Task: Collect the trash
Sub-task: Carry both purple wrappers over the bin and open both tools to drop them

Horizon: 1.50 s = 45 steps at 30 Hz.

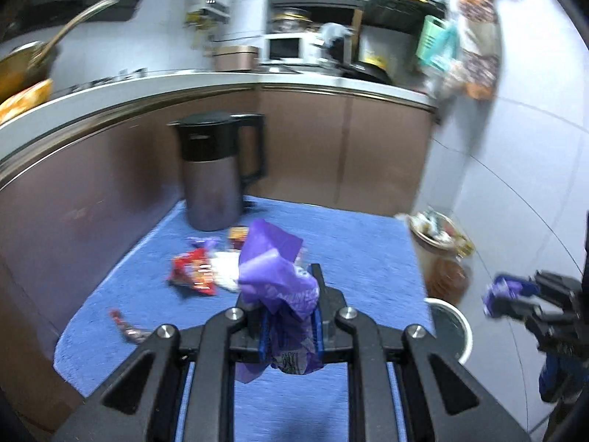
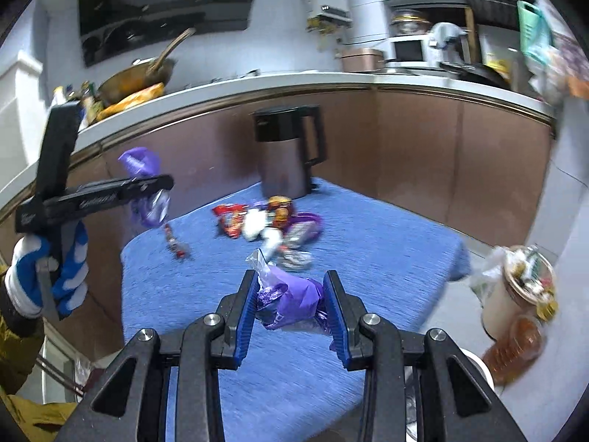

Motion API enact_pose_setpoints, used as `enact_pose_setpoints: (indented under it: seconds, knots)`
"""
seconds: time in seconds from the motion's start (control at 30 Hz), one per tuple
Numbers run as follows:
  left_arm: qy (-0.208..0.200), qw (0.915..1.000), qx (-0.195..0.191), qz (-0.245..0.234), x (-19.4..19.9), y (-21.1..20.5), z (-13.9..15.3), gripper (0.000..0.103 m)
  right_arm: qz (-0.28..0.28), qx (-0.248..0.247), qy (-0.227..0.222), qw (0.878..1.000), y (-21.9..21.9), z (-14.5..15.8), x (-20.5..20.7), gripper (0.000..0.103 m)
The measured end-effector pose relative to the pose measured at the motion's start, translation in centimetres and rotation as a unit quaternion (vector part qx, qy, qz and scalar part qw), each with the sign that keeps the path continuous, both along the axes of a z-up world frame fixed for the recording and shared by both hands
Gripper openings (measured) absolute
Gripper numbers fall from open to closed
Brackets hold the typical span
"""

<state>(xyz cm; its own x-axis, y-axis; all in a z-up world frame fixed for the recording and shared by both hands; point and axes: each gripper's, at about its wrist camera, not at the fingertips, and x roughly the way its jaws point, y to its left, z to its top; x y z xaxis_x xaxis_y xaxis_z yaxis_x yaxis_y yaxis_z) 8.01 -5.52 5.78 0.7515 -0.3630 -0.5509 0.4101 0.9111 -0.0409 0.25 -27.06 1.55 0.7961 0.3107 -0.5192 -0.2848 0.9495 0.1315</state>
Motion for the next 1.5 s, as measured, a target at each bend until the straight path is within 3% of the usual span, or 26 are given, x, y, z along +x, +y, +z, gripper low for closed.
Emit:
enact_pose_setpoints:
  seconds: [0.2,0.33,0.57,0.73,0.8,0.87,0.93,1.2,1.5]
  knots:
    - [0.024,0.9961,-0.003,-0.085,-1.2,-8.4,0.0,0.018,-0.082,0.014,-0.007,0.997,-7.5,-0.7,-2.1,0.034]
    - [0.047,0.9890,0.017,-0.139,-1.1,-15.7,-1.8,0.020,-0.133,0.032,0.004,0.991,-12.1,-2.4,-2.7,0.034]
    - [0.102,0.9719,0.044,-0.208,-0.3,-26.4,-6.9,0.020,-0.202,0.065,0.054,0.976,-19.1,-7.7,-1.8,0.034]
    - [0.131,0.9610,0.056,-0.237,0.4,-31.5,-10.6,0.020,-0.225,0.082,0.100,0.966,-22.0,-12.2,-0.3,0.034]
    - [0.140,0.9584,0.060,-0.242,0.7,-32.9,-11.9,0.025,-0.234,0.087,0.121,0.961,-23.0,-14.1,0.5,0.036]
    - [0.151,0.9575,0.056,-0.240,1.5,-33.9,-12.8,0.054,-0.245,0.082,0.135,0.957,-23.8,-15.4,1.1,0.036]
    - [0.158,0.9572,0.044,-0.238,2.2,-34.2,-13.2,0.062,-0.250,0.081,0.146,0.954,-24.3,-16.4,1.6,0.041]
    - [0.158,0.9573,0.020,-0.241,2.8,-33.9,-12.8,0.062,-0.268,0.070,0.159,0.948,-25.1,-17.0,1.9,0.056]
    - [0.078,0.9763,0.034,-0.199,0.3,-29.9,-9.5,0.062,-0.257,0.059,0.111,0.958,-22.9,-12.2,0.3,0.075]
